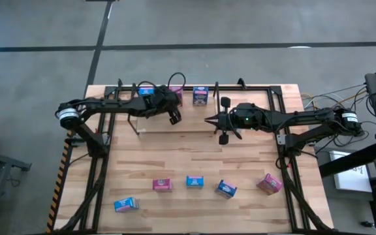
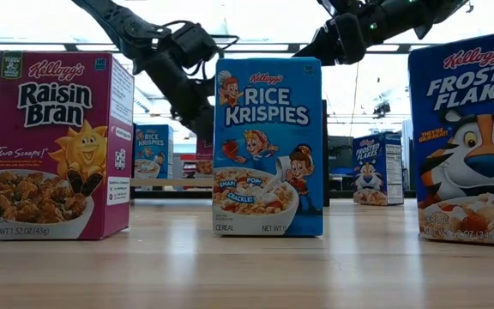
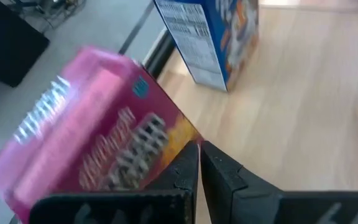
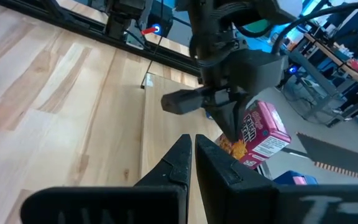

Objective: Stack cereal on shelf
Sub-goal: Adjust the violet cereal box on the shelf

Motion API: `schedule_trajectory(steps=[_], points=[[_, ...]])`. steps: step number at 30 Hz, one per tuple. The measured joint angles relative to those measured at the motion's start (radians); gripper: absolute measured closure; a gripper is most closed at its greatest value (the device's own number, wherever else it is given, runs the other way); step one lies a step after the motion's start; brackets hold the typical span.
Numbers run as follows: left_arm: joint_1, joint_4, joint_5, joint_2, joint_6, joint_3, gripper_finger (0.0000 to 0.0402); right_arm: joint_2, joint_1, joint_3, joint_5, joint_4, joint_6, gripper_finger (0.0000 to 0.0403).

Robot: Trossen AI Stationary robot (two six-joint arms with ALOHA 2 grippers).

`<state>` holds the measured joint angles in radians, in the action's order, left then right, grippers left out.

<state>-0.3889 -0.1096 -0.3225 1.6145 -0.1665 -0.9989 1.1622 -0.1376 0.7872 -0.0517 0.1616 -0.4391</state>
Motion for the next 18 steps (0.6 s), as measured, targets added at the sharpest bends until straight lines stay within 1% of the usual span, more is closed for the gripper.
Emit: schedule_trajectory(steps=[6,9,15,18], points=[[-0.002,0.067,-0.008,0.036,0.0,0.0,0.0401,0.0,0.0,0.0,0.0,0.001,-0.004,0.039],[-0.004,0.071,-0.01,0.049,0.0,0.0,0.0401,0.0,0.0,0.0,0.0,0.001,-0.007,0.039],[-0.004,0.075,-0.07,0.055,0.003,0.0,0.0401,0.0,0.0,0.0,-0.001,0.001,-0.009,0.039],[-0.004,0.076,-0.072,0.055,0.003,0.0,0.0401,0.0,0.0,0.0,-0.001,0.001,-0.009,0.039]])
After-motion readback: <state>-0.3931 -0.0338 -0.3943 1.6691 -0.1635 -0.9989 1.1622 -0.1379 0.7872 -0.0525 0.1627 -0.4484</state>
